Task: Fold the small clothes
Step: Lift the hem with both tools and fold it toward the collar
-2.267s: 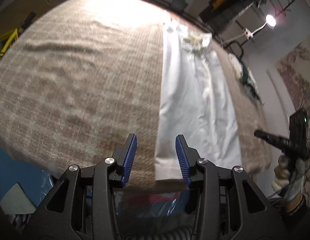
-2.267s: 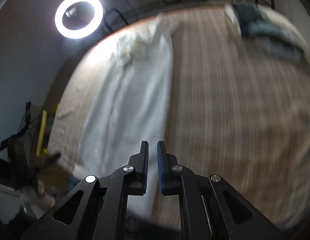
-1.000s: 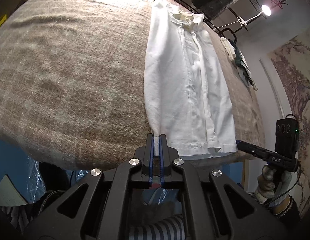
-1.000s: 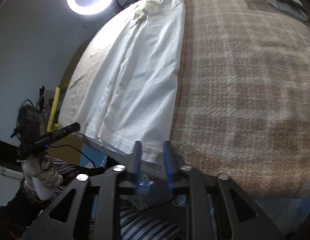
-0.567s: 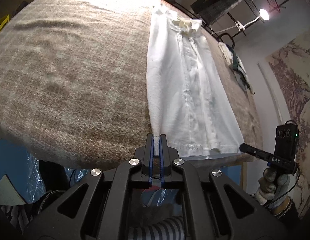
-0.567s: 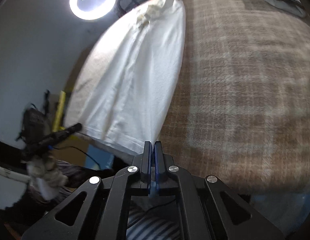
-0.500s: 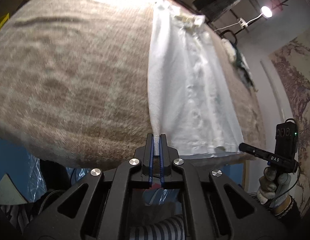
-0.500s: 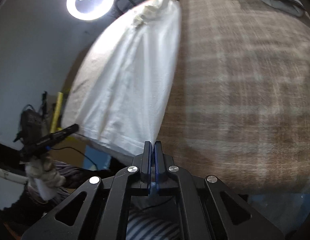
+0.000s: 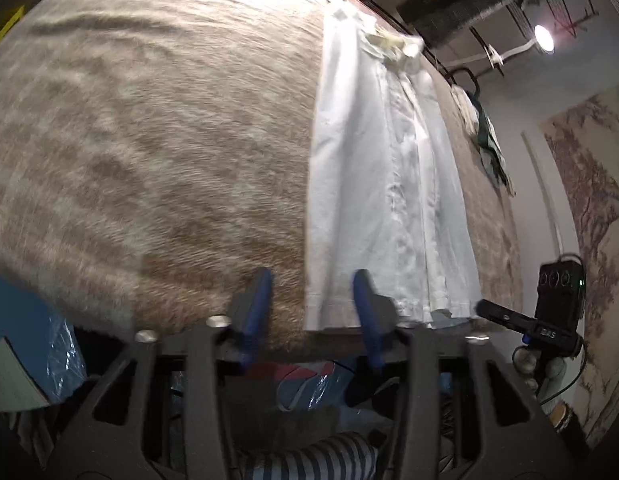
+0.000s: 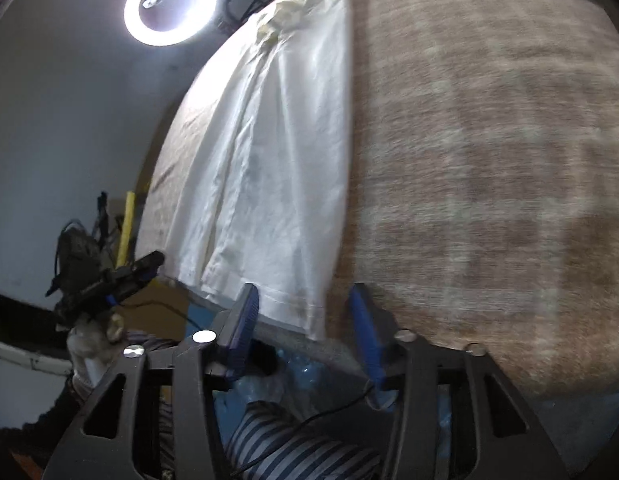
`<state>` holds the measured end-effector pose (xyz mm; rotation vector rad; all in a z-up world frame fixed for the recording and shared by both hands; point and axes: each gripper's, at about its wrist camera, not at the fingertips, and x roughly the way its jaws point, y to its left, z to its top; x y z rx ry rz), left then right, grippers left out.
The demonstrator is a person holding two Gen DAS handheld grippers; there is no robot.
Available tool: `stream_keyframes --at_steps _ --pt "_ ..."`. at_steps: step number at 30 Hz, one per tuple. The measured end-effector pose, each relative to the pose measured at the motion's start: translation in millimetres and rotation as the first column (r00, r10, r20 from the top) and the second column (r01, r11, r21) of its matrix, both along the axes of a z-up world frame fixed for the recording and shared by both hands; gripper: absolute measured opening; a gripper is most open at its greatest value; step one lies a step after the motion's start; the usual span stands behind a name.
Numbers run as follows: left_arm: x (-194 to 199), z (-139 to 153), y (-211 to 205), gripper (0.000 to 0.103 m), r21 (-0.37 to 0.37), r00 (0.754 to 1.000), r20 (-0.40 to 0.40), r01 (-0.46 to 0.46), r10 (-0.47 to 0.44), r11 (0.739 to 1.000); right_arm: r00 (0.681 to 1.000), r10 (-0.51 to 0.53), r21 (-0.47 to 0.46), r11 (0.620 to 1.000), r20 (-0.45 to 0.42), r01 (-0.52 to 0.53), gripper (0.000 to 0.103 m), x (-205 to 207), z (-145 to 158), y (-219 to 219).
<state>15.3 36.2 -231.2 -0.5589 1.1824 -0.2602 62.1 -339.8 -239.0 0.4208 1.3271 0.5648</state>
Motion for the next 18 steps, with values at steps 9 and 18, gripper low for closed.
stream_keyframes --at_steps 9,18 --pt "17 12 -16 0.003 -0.071 0.999 -0.022 0.046 -0.047 0.996 1.0 -0.012 0.095 0.995 -0.006 0.013 0.006 18 15 -3" --pt "71 48 -9 0.002 -0.043 0.999 0.025 0.031 -0.03 0.999 0.993 -0.08 0.118 0.991 0.082 0.07 0.005 68 45 -16"
